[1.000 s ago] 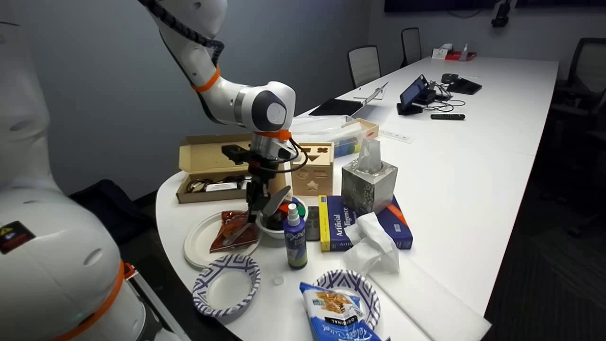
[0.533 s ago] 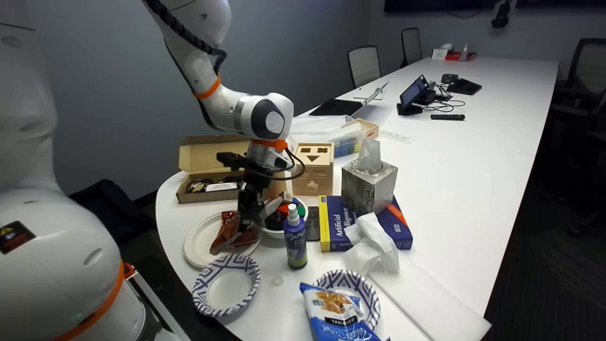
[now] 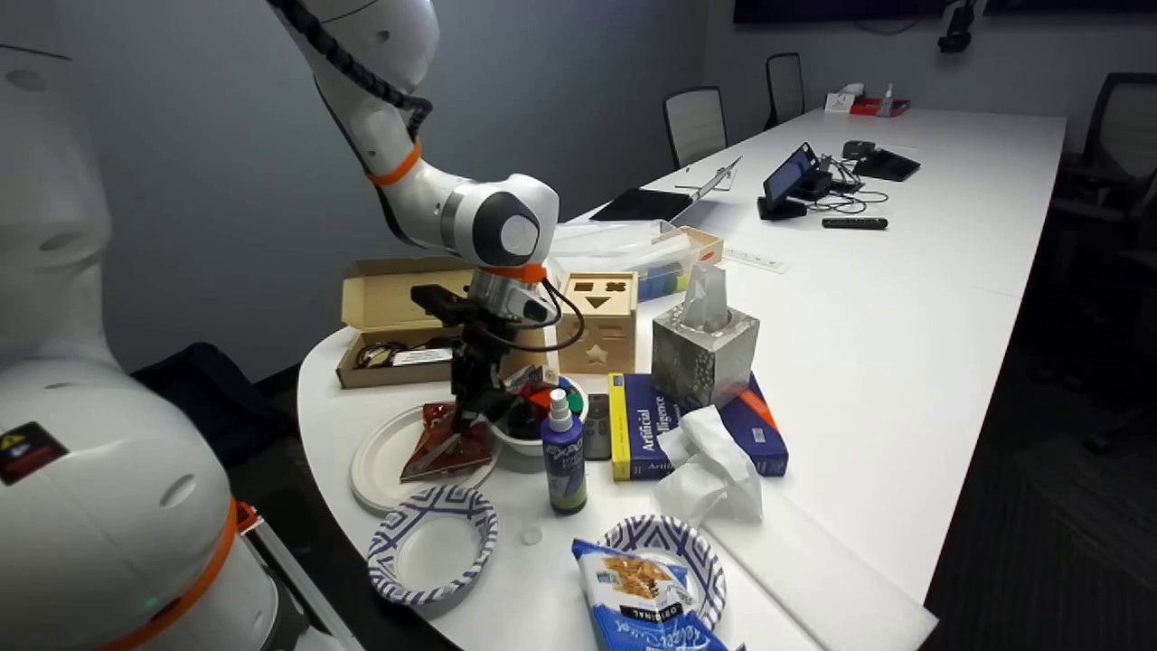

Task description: Pick up the silver spoon and use it to stir the items in the white bowl

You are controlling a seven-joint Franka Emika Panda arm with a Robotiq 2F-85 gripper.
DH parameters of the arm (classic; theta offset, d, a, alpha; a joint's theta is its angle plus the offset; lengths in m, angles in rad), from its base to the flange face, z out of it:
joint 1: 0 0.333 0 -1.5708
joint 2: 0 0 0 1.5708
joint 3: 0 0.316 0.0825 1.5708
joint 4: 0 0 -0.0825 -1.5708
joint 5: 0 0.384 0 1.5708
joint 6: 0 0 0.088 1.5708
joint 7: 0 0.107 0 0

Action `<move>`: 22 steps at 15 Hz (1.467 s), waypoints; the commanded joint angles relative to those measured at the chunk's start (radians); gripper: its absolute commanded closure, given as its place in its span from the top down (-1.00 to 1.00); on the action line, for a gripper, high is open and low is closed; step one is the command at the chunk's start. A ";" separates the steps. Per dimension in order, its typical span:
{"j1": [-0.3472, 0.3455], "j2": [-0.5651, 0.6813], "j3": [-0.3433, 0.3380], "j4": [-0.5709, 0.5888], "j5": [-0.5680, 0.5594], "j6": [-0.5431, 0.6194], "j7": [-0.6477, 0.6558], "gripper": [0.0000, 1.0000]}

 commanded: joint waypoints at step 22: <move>0.072 -0.409 0.136 -0.227 0.118 -0.053 0.010 -0.98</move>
